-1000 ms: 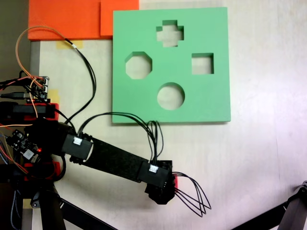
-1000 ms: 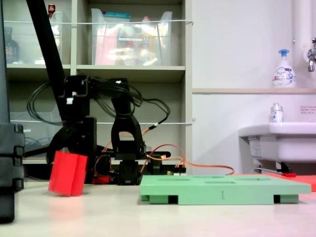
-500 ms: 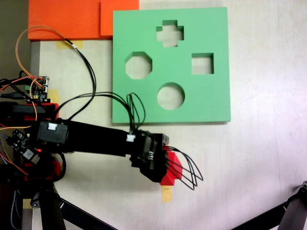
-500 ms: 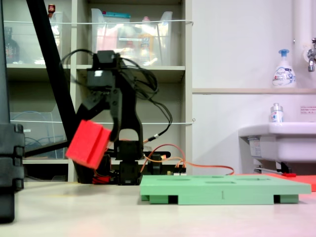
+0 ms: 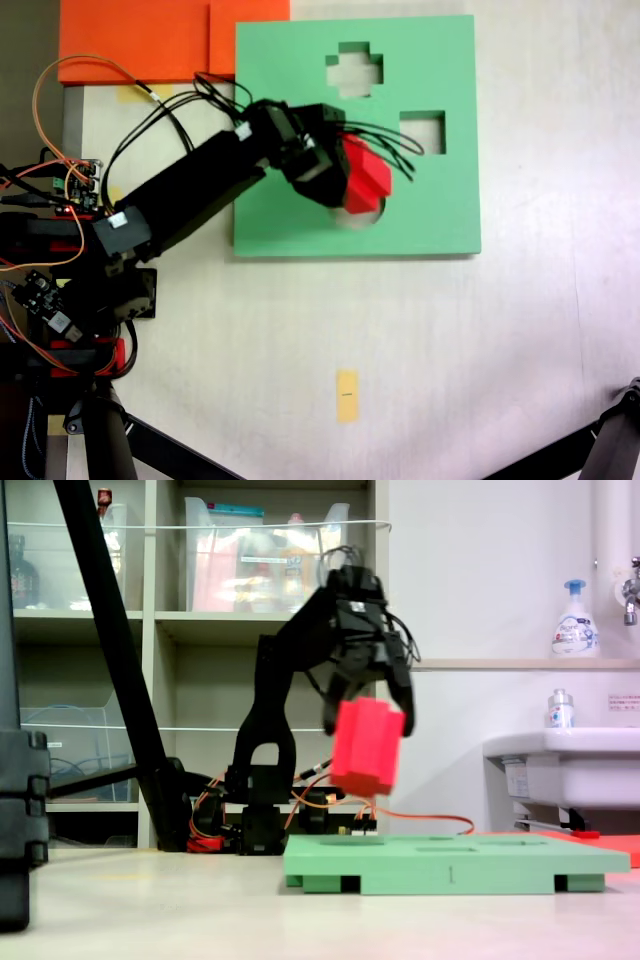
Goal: Put the cross columnar block into the corresponding hole
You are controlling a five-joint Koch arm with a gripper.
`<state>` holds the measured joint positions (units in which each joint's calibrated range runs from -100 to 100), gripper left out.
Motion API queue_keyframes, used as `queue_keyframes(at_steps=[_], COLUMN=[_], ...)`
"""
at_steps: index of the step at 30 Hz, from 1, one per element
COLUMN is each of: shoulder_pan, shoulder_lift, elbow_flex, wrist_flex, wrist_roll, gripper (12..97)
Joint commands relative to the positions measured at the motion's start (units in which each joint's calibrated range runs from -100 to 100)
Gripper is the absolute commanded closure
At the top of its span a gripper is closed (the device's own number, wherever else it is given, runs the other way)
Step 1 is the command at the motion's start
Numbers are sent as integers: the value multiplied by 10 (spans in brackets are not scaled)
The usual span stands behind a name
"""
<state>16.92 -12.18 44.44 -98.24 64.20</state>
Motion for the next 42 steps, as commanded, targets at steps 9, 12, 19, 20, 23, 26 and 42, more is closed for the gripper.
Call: queue_keyframes(at_steps=[9,12,19,20,23,26,42], shoulder_pan=[65,78,102,103,105,105,111], shoulder_lift=[189,199,221,225,239,249,340], elbow_flex=[194,194,195,195,196,196,236], wrist_flex=[-18,-18,-7,0,23,43,164], wrist_roll=[55,62,69,69,71,71,102], gripper=[801,801,800,800,800,800,796])
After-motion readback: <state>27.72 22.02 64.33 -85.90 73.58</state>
